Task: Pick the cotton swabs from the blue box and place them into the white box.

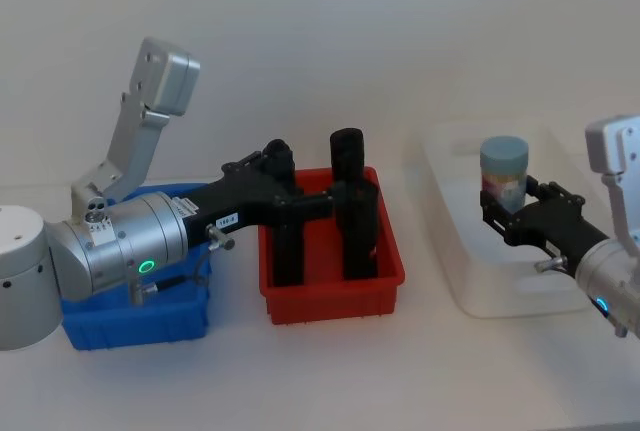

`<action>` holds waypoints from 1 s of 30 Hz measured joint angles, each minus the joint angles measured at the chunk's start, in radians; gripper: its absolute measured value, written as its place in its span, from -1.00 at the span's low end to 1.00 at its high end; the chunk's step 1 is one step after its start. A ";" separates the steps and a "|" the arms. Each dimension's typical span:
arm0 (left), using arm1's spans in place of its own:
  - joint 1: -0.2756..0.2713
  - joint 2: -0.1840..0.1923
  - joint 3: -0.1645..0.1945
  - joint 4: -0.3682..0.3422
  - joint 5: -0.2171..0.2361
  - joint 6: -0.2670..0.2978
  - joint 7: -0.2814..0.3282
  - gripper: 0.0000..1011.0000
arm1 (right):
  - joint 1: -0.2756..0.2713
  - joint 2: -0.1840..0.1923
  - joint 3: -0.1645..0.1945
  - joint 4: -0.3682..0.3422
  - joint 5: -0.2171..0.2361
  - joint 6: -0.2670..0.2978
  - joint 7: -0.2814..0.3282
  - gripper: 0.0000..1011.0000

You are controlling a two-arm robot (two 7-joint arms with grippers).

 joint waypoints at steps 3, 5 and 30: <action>0.000 0.000 0.000 0.000 0.000 0.000 0.000 0.99 | 0.016 -0.005 0.000 0.027 -0.004 0.002 0.011 0.22; 0.000 0.000 0.000 0.000 0.000 0.000 0.000 0.99 | 0.028 -0.010 -0.002 0.048 -0.007 0.003 0.020 0.22; 0.000 0.000 0.000 0.000 0.000 0.000 0.000 0.99 | 0.087 -0.039 -0.018 0.167 -0.027 0.034 0.070 0.47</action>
